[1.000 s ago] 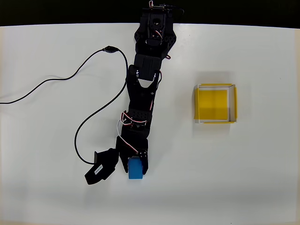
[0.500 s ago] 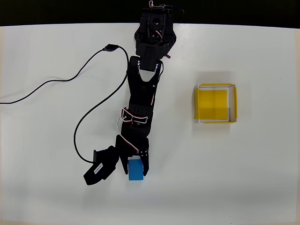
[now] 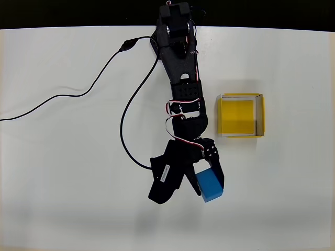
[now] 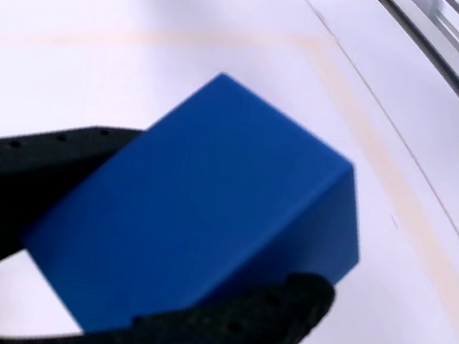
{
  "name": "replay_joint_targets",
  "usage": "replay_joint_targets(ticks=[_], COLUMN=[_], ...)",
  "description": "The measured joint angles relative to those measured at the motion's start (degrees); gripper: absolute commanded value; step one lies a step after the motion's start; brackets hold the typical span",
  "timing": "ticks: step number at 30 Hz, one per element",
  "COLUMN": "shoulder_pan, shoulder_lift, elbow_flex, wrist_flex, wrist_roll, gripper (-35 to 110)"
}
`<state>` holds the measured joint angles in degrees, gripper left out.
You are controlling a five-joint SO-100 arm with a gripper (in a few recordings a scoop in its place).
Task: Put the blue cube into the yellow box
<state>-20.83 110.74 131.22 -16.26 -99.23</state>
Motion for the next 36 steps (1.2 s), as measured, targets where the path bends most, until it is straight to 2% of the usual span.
replay_joint_targets(ticks=[5,15,36], shoulder_pan=[-9.1,-24.6,-24.4], shoulder_lift=[5.3,18.2,23.2], elbow_flex=[1.1,14.7,20.1], wrist_flex=[3.0,6.9,31.5], wrist_roll=[1.1,4.0,20.5], gripper=[16,16,16])
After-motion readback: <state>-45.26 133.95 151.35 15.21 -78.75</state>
